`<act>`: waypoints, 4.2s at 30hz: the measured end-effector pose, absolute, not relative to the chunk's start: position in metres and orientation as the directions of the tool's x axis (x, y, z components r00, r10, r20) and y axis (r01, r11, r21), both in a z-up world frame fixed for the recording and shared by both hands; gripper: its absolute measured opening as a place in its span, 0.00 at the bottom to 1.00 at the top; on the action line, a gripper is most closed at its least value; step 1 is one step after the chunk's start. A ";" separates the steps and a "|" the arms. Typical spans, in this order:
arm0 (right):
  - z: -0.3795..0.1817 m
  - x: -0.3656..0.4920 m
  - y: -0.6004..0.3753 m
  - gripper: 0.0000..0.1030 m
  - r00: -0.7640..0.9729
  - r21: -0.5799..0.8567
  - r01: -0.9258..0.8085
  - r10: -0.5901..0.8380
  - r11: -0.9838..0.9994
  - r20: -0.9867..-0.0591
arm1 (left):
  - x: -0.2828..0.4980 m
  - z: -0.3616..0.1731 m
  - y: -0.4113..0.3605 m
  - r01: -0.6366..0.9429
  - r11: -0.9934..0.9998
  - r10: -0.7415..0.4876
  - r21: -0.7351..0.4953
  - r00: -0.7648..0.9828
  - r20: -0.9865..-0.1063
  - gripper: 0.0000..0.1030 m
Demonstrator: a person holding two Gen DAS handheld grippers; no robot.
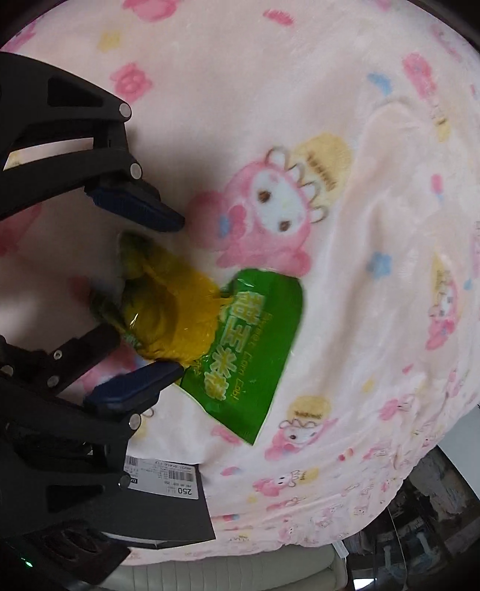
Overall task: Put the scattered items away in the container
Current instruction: 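Reach the left gripper to the green corn snack bag and grasp it, then lift the snack bag with the left gripper while the right gripper grasps it too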
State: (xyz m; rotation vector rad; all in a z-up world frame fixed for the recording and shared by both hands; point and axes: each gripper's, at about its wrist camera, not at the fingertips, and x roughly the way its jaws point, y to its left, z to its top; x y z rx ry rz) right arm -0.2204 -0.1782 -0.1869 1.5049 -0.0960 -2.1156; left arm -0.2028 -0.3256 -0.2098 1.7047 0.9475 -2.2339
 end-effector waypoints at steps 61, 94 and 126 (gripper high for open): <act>-0.195 -0.216 -0.157 0.45 -0.201 0.505 0.312 -0.576 -0.805 -0.793 | -0.201 -0.217 -0.329 0.518 -0.628 0.368 -0.581 -0.460 -0.808 0.75; -0.112 -0.053 0.090 0.34 -0.333 0.526 0.290 -0.599 -0.800 -0.728 | -0.086 -0.126 -0.072 -0.094 -0.721 0.681 -0.686 -0.282 -0.676 0.52; -0.198 -0.065 0.129 0.33 -0.234 0.617 0.096 -0.620 -0.781 -0.749 | -0.066 -0.187 -0.090 0.174 -0.720 0.640 -0.671 -0.205 -0.740 0.62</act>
